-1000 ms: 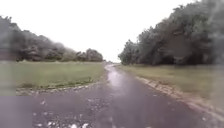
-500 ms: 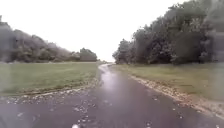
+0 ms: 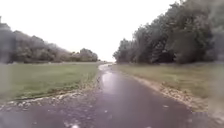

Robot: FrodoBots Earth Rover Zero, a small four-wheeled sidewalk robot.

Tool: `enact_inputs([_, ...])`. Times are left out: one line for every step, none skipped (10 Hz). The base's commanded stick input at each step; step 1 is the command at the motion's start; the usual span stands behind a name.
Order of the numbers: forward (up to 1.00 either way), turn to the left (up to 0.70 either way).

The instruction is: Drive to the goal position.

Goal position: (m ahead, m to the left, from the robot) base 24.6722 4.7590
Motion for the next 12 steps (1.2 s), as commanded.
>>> enact_inputs([0.70,0.35])
enact_inputs([0.70,0.35])
enact_inputs([0.70,0.29])
enact_inputs([0.70,0.20])
enact_inputs([0.70,0.00])
enact_inputs([0.70,0.00])
enact_inputs([0.70,0.00])
enact_inputs([0.70,0.00])
enact_inputs([0.70,0.00])
enact_inputs([0.70,0.00])
enact_inputs([0.70,0.00])
enact_inputs([0.70,0.00])
